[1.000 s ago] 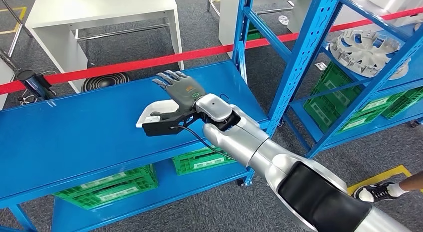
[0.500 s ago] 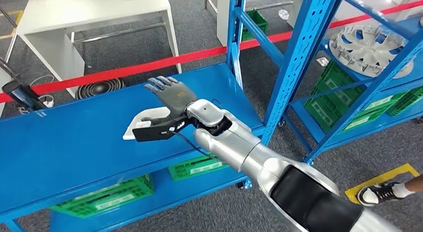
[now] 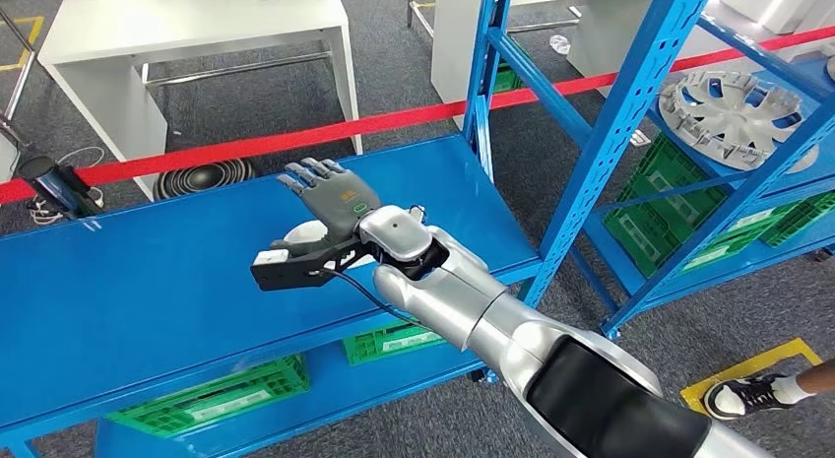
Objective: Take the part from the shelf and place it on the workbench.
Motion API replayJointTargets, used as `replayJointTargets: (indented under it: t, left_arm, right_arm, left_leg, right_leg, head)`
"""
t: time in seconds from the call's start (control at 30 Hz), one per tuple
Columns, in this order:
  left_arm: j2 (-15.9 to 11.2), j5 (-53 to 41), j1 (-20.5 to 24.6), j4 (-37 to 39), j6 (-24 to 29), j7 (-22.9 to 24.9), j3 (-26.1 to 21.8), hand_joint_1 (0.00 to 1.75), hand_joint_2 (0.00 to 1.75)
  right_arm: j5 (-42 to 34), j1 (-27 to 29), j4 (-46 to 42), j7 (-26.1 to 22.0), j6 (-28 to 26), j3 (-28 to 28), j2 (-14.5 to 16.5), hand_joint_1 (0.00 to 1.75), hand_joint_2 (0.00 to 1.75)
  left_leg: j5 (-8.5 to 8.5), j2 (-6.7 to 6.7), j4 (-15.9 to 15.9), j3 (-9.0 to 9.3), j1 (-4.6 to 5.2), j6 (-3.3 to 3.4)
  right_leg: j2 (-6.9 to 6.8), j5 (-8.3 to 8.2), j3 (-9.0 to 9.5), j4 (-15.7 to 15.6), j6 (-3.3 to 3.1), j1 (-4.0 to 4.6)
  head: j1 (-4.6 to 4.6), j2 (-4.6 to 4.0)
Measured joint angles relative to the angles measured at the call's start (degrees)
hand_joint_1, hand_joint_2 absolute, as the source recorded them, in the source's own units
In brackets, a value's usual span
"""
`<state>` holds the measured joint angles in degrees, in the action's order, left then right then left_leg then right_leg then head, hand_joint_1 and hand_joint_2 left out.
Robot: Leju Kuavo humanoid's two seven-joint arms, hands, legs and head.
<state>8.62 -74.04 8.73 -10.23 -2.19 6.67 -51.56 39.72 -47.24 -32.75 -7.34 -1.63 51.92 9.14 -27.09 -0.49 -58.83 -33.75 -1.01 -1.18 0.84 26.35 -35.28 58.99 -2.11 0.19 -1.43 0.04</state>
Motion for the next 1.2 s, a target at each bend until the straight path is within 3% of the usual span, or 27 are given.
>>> replayJointTargets:
  t: [0.07,0.17,0.23,0.33,0.47,1.2]
  left_arm:
    - [0.0,0.0,0.1,0.0,0.1,-0.3,0.0,0.0,0.0]
    - [0.2,0.0,0.1,0.0,0.2,-0.6,0.0,0.0,0.0]
    - [0.2,0.0,0.1,0.0,0.3,-0.7,0.0,0.0,0.0]
    - [0.2,0.0,0.2,0.0,0.2,-0.7,0.0,0.0,0.0]
    - [0.2,0.0,0.2,0.0,0.3,-0.7,0.0,0.0,0.0]
    - [0.5,0.0,1.0,-0.1,-0.1,-0.1,0.0,0.0,0.0]
  right_arm:
    - [0.6,0.0,0.0,0.0,0.2,-0.3,0.1,0.0,0.0]
    - [1.0,0.1,0.0,0.0,0.4,-0.9,0.2,0.0,0.0]
    - [1.0,0.2,0.0,0.0,0.5,-1.1,0.2,0.0,0.0]
    - [1.0,0.4,0.0,0.0,0.6,-1.3,0.3,0.0,0.0]
    - [1.0,0.8,0.3,0.0,0.8,-1.8,0.6,0.0,1.75]
    - [0.3,5.0,6.4,0.1,2.7,-5.6,3.5,0.0,1.75]
  left_leg:
    - [-0.04,-0.05,0.0,0.03,0.06,0.12]
    - [-0.13,-0.05,-0.1,0.02,0.15,0.34]
    - [-0.18,-0.02,-0.1,0.01,0.21,0.45]
    - [-0.21,0.0,-0.1,0.0,0.28,0.48]
    - [-0.21,0.01,0.0,0.06,0.28,0.47]
    - [-0.05,0.06,0.4,0.29,0.14,0.21]
  right_leg:
    - [0.0,-0.05,0.1,-0.2,-0.68,0.01]
    - [-0.01,-0.12,0.19,-0.4,-0.53,-0.03]
    - [-0.01,-0.16,0.22,-0.5,0.01,-0.09]
    - [0.0,-0.14,0.25,-0.6,1.4,-0.24]
    - [-0.01,-0.09,0.24,-0.6,1.73,-0.22]
    - [0.01,0.01,0.2,-0.5,1.63,-0.06]
  head:
    - [-0.07,0.0]
    - [-0.09,0.0]
    - [-0.09,0.0]
    - [-0.08,0.0]
    - [-0.07,0.0]
    - [-0.08,0.0]
